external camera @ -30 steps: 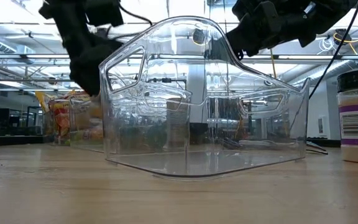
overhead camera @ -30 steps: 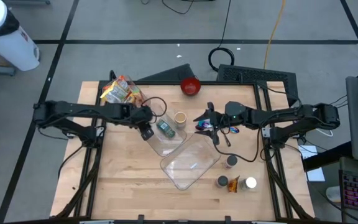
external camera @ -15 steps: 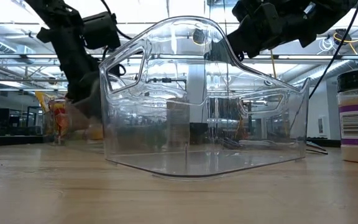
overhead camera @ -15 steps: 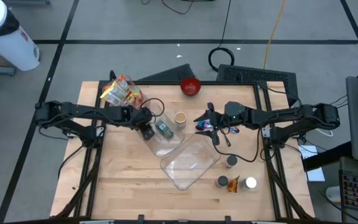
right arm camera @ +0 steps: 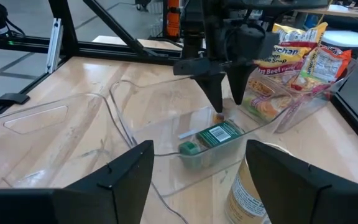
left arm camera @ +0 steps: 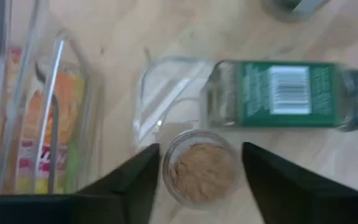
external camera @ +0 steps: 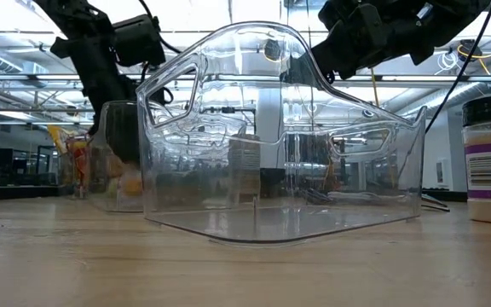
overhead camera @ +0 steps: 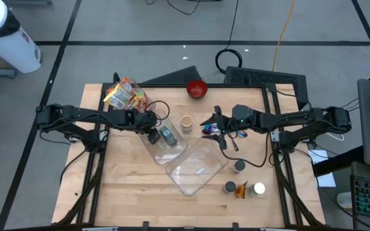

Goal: Pick & Place Food Item
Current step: Put the brown seasoning bottle into the middle transparent bin, then put the gold seasoning bottle into the middle transparent bin

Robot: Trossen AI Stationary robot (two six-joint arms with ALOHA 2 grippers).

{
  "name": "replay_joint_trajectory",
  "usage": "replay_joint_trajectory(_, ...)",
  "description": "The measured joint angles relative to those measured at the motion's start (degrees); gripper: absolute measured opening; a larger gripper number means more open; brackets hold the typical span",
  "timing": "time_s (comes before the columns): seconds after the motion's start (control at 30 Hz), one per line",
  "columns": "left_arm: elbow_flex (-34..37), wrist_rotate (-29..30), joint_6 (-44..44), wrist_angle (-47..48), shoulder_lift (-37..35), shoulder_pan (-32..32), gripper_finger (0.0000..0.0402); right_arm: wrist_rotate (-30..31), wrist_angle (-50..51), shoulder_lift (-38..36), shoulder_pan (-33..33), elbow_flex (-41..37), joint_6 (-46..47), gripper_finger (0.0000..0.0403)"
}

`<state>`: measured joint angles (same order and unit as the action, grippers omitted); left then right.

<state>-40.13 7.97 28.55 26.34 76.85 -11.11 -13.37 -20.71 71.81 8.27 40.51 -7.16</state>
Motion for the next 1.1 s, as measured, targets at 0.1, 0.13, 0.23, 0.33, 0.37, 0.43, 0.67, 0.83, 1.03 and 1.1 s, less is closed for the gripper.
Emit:
replay_joint_trajectory(0.1,-0.1,0.7,0.5,-0.3,0.0,0.1,0.0304,0.0,0.0,0.0,0.0,0.0,0.0,0.0247)
replay_joint_trajectory(0.13,0.0,1.2,0.6,-0.3,0.0,0.1,0.0319,0.0,0.0,0.0,0.0,0.0,0.0,0.0247)
replay_joint_trajectory(0.23,0.0,1.6,0.4,-1.3,0.0,0.2,0.0347,0.0,0.0,0.0,0.0,0.0,0.0,0.0247)
replay_joint_trajectory(0.33,-0.4,1.2,-0.1,-2.6,0.2,0.1,0.0359,0.0,0.0,0.0,0.0,0.0,0.0,0.0247)
replay_joint_trajectory(0.37,-0.7,0.8,-0.4,-2.7,0.2,0.0,0.0359,0.0,0.0,0.0,0.0,0.0,0.0,0.0247)
replay_joint_trajectory(0.43,-1.4,-0.4,-0.7,-2.5,0.3,0.0,0.0358,0.0,0.0,0.0,0.0,0.0,0.0,0.0247)
replay_joint_trajectory(0.67,-5.1,-2.2,-3.5,-1.6,0.1,-0.1,0.0351,0.0,0.3,0.0,0.0,0.0,0.0,0.0247)
replay_joint_trajectory(0.83,-7.2,-2.1,-8.7,-3.8,-2.1,-0.1,0.0357,1.7,1.8,0.0,0.0,0.0,-1.8,0.0247)
replay_joint_trajectory(1.03,-7.2,-1.2,-18.0,-8.0,-7.8,1.6,0.0352,13.7,7.0,0.0,0.0,0.0,-4.0,0.0247)
replay_joint_trajectory(1.1,-7.3,0.1,-18.3,-10.2,-10.1,1.9,0.0352,16.5,7.8,0.0,0.0,0.0,-4.4,0.0247)
